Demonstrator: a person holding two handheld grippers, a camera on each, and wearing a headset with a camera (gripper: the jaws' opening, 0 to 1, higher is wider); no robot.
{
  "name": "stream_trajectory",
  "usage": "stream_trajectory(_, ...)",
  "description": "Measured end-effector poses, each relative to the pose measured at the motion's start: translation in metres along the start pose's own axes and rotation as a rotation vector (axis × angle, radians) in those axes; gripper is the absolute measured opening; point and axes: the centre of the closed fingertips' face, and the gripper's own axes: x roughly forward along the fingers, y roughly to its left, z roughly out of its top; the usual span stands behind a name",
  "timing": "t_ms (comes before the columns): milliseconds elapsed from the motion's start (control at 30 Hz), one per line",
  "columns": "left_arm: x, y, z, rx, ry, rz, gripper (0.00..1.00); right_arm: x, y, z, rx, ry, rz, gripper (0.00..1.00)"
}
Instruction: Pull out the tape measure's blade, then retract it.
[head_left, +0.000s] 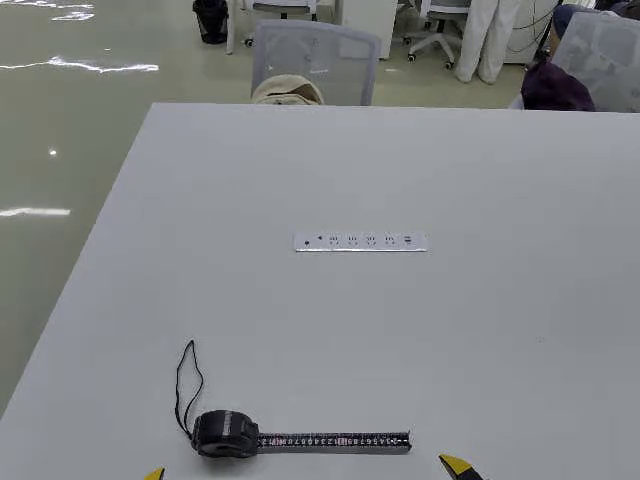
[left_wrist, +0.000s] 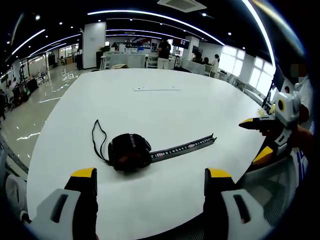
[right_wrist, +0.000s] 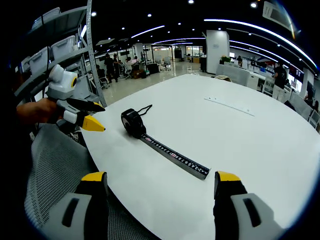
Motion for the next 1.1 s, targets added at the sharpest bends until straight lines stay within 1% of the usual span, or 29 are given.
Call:
stream_trajectory(100, 0.003, 0.003, 0.000, 0.004, 0.007, 0.015, 0.86, 0.000, 0.001, 0.001, 0.000, -0.008, 0.021, 0.87)
stream_trajectory(200, 0.006, 0.006, 0.000, -0.001, 0.012, 0.024, 0.84, 0.002, -0.001, 0.000, -0.015, -0.005, 0.028, 0.85)
stream_trajectory(300, 0.010, 0.008, 0.000, 0.003, 0.019, 0.032, 0.83, 0.003, -0.001, 0.002, -0.046, -0.026, 0.046, 0.83)
stream_trajectory(333, 0.011, 0.009, 0.000, 0.005, 0.019, 0.036, 0.83, 0.003, -0.002, 0.003, -0.063, -0.033, 0.051, 0.81)
stream_trajectory(400, 0.014, 0.009, 0.000, 0.001, 0.023, 0.038, 0.83, 0.004, -0.003, 0.003, -0.076, -0.035, 0.059, 0.79)
stream_trajectory(500, 0.019, 0.009, 0.000, 0.003, 0.027, 0.039, 0.83, 0.006, -0.004, 0.005, -0.068, -0.048, 0.085, 0.75)
stream_trajectory(567, 0.021, 0.009, 0.001, 0.003, 0.030, 0.039, 0.83, 0.007, -0.005, 0.006, -0.067, -0.058, 0.102, 0.75)
stream_trajectory(633, 0.024, 0.010, 0.001, -0.001, 0.032, 0.038, 0.83, 0.010, -0.009, 0.004, -0.073, -0.051, 0.109, 0.75)
stream_trajectory(700, 0.026, 0.011, 0.002, 0.000, 0.032, 0.041, 0.82, 0.011, -0.014, 0.003, -0.104, -0.045, 0.107, 0.72)
stream_trajectory(800, 0.028, 0.013, 0.004, -0.002, 0.029, 0.046, 0.82, 0.013, -0.021, 0.002, -0.113, -0.041, 0.121, 0.71)
stream_trajectory(833, 0.030, 0.014, 0.005, -0.004, 0.028, 0.050, 0.82, 0.013, -0.024, 0.003, -0.122, -0.047, 0.121, 0.69)
stream_trajectory(900, 0.031, 0.016, 0.005, -0.009, 0.028, 0.057, 0.82, 0.015, -0.029, 0.003, -0.115, -0.054, 0.129, 0.67)
stream_trajectory(967, 0.033, 0.018, 0.005, -0.013, 0.025, 0.060, 0.82, 0.016, -0.033, 0.004, -0.111, -0.056, 0.137, 0.68)
stream_trajectory(1100, 0.037, 0.022, 0.005, -0.016, 0.028, 0.070, 0.82, 0.021, -0.040, 0.003, -0.142, -0.048, 0.153, 0.66)
